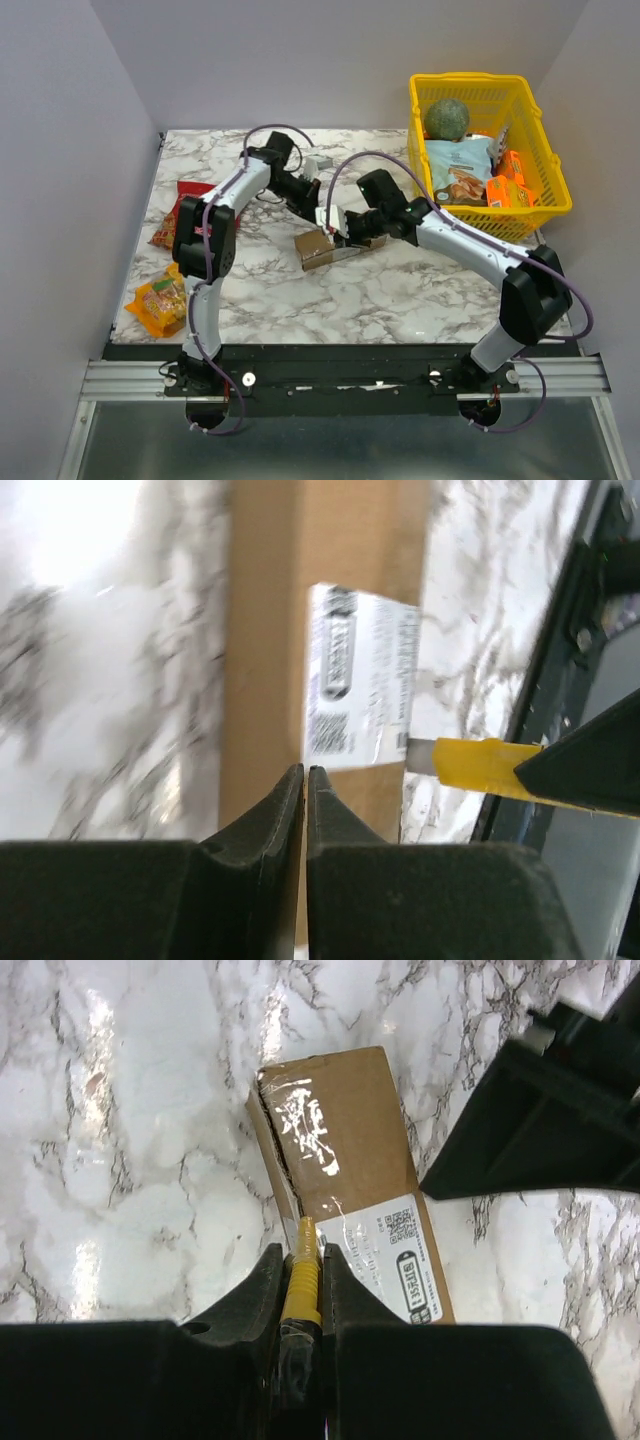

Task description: Unpack the express box

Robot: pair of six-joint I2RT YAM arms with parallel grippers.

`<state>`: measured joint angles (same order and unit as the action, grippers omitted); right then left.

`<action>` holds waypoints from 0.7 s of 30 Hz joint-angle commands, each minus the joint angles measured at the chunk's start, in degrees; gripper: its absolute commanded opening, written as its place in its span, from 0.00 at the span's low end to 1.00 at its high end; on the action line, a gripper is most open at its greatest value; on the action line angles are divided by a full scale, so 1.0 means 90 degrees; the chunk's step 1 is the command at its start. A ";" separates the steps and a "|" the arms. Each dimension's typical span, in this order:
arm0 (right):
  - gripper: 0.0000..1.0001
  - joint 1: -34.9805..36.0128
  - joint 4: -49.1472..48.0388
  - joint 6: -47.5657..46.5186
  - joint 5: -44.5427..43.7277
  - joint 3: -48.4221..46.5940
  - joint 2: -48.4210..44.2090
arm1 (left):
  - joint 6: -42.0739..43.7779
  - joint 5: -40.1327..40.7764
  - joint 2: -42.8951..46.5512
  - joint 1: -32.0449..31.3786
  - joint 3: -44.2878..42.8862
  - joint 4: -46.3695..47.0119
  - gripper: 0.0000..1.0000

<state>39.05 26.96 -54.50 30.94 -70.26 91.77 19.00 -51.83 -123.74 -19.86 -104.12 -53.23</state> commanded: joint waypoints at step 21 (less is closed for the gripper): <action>0.00 0.0935 -0.0828 0.3233 -0.1416 -0.1909 0.1649 | -0.1185 0.0983 0.1279 0.0605 0.1930 0.0985 0.00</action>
<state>46.41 21.28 -27.94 20.36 -83.37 103.90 7.01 -45.93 -109.47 -14.26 -84.31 -41.85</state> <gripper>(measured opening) 0.204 0.009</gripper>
